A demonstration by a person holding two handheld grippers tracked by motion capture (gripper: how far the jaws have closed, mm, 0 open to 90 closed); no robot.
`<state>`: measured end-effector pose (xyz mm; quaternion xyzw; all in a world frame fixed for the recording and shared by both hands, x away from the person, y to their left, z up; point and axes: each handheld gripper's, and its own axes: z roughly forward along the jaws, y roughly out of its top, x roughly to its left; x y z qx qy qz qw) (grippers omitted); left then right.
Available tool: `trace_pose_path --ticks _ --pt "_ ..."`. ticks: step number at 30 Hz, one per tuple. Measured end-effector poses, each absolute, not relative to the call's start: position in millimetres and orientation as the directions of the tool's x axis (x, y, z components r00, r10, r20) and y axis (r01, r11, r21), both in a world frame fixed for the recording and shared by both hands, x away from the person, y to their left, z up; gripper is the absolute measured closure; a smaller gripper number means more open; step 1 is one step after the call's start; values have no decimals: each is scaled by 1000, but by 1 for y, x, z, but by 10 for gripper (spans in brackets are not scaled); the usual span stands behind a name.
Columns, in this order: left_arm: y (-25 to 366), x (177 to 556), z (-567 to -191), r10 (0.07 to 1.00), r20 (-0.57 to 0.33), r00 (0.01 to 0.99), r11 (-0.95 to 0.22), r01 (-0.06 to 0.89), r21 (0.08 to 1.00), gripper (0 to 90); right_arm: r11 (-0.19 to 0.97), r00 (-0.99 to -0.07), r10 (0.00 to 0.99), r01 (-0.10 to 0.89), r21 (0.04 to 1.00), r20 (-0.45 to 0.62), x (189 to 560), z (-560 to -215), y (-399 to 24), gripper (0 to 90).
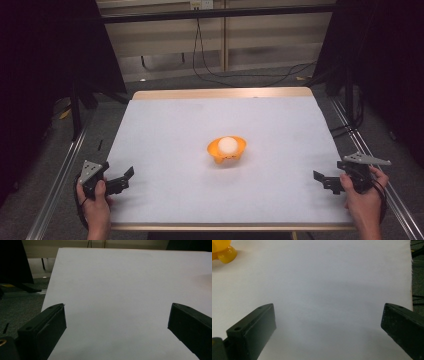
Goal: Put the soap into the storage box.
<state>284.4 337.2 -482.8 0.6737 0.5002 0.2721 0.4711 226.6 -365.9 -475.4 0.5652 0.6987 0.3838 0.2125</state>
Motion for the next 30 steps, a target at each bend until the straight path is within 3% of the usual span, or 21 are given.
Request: trace_pose_path --ticks 15,30 --pt "340 285 -483 931 -109 347 -50 419 907 10 0 -227 959 596 803 169 197 -481 -392 0" --pt "340 284 -483 932 -126 340 -27 412 911 8 -54 -192 964 534 844 183 182 -490 -393 0"
